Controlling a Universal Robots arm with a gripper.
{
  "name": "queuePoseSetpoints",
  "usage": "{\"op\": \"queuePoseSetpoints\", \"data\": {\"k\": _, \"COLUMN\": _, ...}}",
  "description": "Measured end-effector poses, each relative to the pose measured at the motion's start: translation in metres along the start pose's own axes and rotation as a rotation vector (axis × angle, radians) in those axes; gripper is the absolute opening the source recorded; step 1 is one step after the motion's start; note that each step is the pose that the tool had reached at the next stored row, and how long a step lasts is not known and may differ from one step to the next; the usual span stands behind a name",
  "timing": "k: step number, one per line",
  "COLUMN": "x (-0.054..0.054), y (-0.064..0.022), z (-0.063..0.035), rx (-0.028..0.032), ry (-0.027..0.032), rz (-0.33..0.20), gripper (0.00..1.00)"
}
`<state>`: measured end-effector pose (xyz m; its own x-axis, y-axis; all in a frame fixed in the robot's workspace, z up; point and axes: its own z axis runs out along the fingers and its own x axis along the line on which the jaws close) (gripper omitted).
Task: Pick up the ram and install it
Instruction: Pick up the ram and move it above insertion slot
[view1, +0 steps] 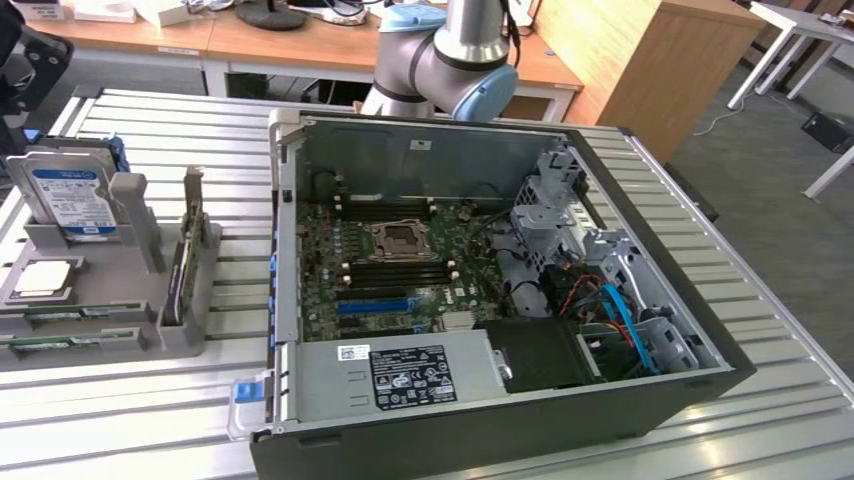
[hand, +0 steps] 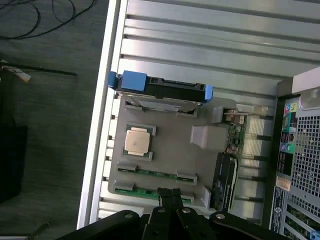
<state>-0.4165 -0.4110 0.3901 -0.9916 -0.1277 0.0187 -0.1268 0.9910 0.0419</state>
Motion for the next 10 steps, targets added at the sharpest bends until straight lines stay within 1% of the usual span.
{"op": "queuePoseSetpoints", "data": {"k": 10, "x": 0.0, "y": 0.0, "z": 0.0, "rx": 0.0034, "ry": 0.0076, "rz": -0.181, "gripper": 0.11}}
